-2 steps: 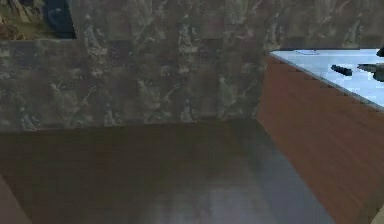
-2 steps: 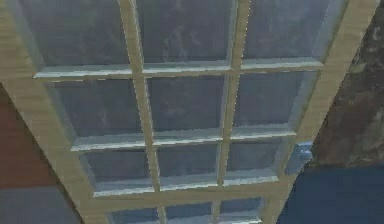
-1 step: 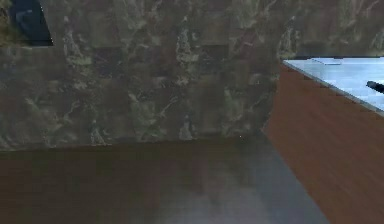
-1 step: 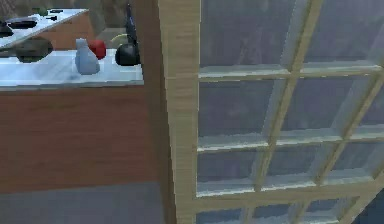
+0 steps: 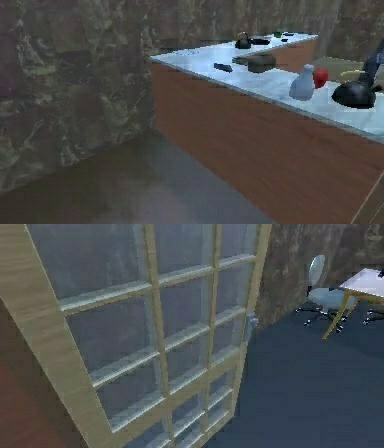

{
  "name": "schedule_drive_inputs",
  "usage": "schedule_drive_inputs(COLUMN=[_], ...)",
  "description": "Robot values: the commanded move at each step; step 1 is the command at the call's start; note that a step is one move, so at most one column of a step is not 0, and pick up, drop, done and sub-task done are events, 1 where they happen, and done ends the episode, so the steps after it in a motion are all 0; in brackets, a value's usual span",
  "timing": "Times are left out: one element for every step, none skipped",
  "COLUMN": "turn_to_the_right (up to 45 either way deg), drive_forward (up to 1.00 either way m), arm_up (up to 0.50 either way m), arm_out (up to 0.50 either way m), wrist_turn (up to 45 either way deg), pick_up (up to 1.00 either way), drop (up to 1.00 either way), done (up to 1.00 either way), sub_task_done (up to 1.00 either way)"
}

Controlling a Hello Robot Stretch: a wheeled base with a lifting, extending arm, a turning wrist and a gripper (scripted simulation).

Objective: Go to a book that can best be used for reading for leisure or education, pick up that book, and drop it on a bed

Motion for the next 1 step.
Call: schedule_drive_inputs(turn_to_the_right=[0.0], drive_forward=[1.00], arm_up=[0.00], arm_out=[0.00], wrist_turn=[0.0], pick_up=[0.00], drop=[0.00], done=[0.00], sub_task_done=[0.00])
